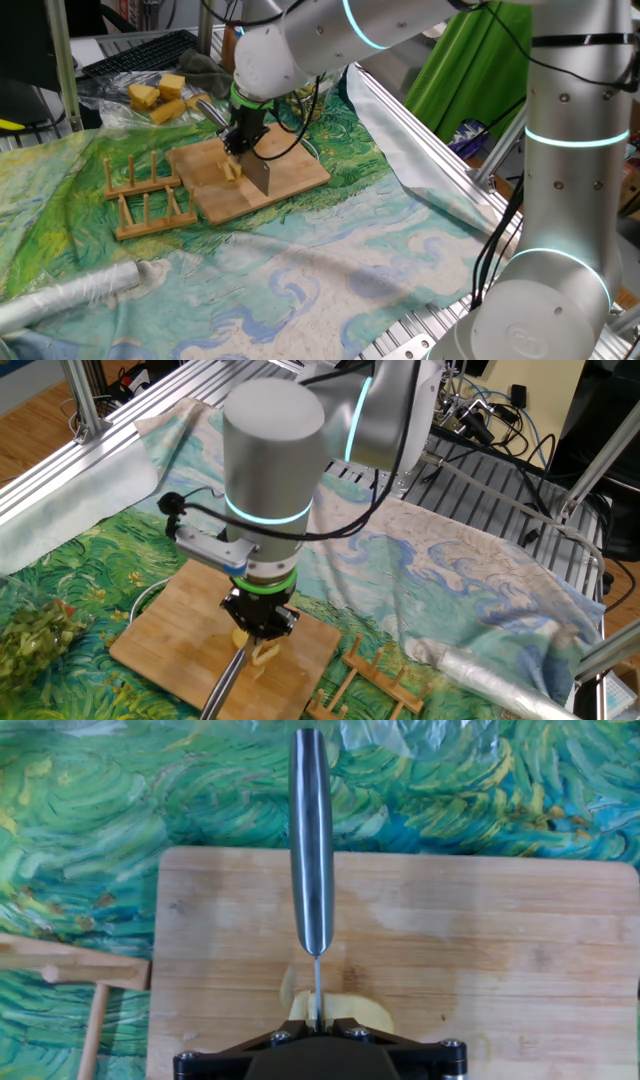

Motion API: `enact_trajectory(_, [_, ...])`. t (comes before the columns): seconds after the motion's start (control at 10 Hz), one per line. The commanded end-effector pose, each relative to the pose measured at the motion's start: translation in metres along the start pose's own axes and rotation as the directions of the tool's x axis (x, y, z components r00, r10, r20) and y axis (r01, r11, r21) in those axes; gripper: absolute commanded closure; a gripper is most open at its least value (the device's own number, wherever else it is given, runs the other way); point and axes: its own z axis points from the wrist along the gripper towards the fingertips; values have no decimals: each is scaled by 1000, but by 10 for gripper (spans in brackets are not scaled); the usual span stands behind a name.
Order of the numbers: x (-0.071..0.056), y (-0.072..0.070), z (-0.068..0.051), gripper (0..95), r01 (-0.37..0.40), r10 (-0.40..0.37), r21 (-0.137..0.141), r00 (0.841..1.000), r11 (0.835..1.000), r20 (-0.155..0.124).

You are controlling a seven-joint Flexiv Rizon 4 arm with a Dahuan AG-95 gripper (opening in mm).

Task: Chop the potatoes

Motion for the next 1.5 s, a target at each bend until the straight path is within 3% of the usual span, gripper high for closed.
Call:
enact_trajectory(0.1, [-1, 1, -2, 950, -1, 1, -9, 1000, 1000, 1])
enact_trajectory(0.3, [0, 5, 8, 950, -6, 6, -11, 1000, 1000, 5])
enact_trajectory(0.5, [3, 12, 47, 950, -15, 15, -8, 998, 1000, 58])
enact_trajectory(0.6, [2, 13, 52, 950, -19, 21, -20, 998, 1000, 66])
enact_trajectory(0.8, [1, 11, 43, 950, -16, 16, -13, 999, 1000, 39])
enact_trajectory(1.0, [1, 11, 44, 950, -20, 21, -12, 999, 1000, 32])
enact_trajectory(1.1, [2, 11, 38, 950, -24, 24, -7, 1000, 1000, 2])
enact_trajectory(1.3, [4, 9, 19, 950, -30, 30, -9, 999, 1000, -16])
enact_trajectory(1.5, [4, 12, 12, 950, -41, 40, -12, 999, 999, -26])
